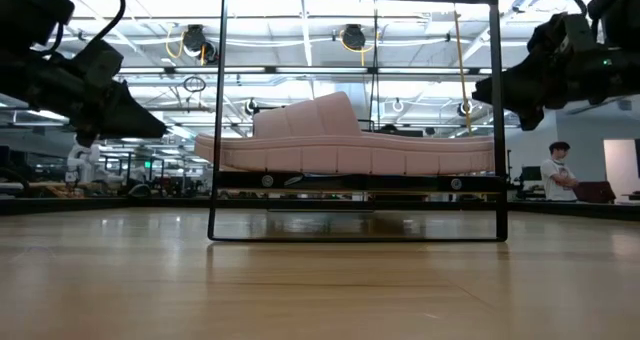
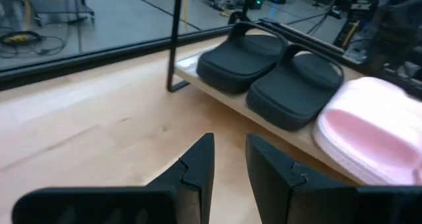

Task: Pick and place slides into the shelf
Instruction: Return to Home Position

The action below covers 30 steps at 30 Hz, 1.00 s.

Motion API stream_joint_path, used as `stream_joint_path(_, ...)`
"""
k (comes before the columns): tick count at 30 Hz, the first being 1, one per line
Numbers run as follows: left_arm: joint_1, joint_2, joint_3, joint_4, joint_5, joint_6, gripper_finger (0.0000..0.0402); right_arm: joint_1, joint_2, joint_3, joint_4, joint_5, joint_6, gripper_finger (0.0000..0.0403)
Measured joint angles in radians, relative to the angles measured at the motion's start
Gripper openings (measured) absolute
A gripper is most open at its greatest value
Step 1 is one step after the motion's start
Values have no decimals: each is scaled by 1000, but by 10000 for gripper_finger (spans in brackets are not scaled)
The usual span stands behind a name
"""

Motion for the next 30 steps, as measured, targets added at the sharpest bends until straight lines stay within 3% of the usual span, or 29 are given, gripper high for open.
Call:
stream_joint_path(3, 0, 0, 0, 5, -12, -1, 88, 31, 0, 0, 10, 59, -11, 93)
stream_joint_path(10, 0, 0, 0, 21, -6, 4, 88, 44, 0, 0, 0, 60, -49, 93)
stream_joint_path(18, -1, 0, 0, 2, 152, -45, 88, 44, 0, 0, 4, 60, -54, 93)
stream_joint_path(30, -1, 0, 0, 4, 163, -47, 88, 44, 0, 0, 4, 60, -54, 93)
